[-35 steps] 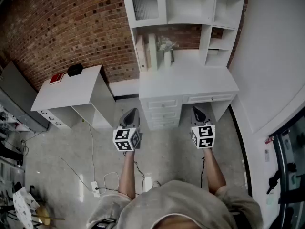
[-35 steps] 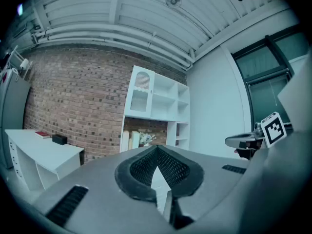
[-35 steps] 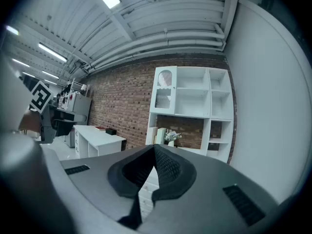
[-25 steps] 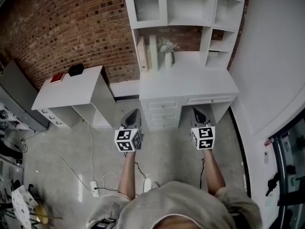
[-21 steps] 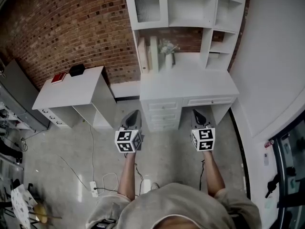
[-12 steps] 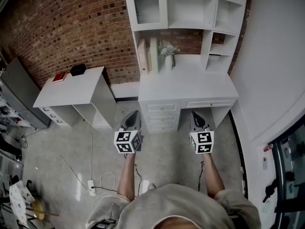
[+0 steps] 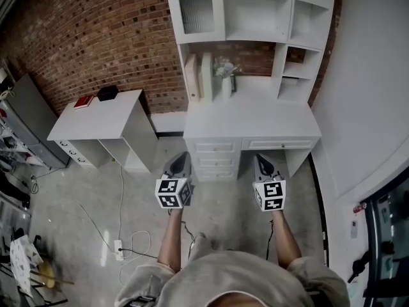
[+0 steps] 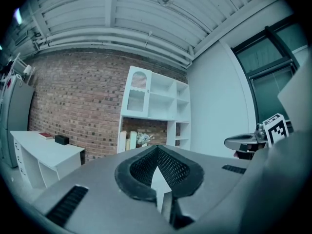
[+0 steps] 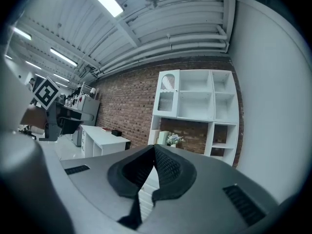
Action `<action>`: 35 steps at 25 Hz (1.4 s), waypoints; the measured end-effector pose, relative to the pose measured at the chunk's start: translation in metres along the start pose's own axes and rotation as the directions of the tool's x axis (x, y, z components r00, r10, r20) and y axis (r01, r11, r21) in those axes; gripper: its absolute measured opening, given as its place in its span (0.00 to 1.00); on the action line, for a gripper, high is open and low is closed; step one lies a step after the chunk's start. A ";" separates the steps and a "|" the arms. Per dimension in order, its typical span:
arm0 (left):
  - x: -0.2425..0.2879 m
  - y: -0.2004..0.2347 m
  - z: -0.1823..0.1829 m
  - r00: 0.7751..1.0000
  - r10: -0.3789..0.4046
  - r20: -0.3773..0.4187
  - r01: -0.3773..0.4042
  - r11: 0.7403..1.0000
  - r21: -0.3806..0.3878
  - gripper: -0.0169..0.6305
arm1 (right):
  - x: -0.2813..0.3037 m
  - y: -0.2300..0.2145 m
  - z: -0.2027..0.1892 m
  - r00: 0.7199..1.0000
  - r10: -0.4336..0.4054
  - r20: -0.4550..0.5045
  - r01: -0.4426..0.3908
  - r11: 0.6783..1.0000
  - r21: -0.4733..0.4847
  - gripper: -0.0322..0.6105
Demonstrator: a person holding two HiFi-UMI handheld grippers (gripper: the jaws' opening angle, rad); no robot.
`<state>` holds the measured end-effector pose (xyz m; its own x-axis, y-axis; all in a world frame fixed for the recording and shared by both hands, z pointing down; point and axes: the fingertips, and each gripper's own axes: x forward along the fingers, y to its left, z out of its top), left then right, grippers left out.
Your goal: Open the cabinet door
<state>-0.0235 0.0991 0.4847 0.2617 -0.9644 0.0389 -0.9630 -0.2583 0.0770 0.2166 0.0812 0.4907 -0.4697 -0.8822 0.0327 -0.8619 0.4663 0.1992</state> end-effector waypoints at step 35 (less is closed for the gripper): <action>0.330 0.179 0.032 0.994 -0.107 0.008 0.107 0.994 -0.001 0.07 | 0.344 -0.082 0.002 0.995 -0.093 -0.038 0.092 0.996 -0.018 0.07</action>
<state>-0.1117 -0.2676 0.4793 0.3624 -0.9317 0.0226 -0.9295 -0.3596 0.0818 0.1252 -0.2598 0.4833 -0.3802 -0.9235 0.0508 -0.8979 0.3818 0.2192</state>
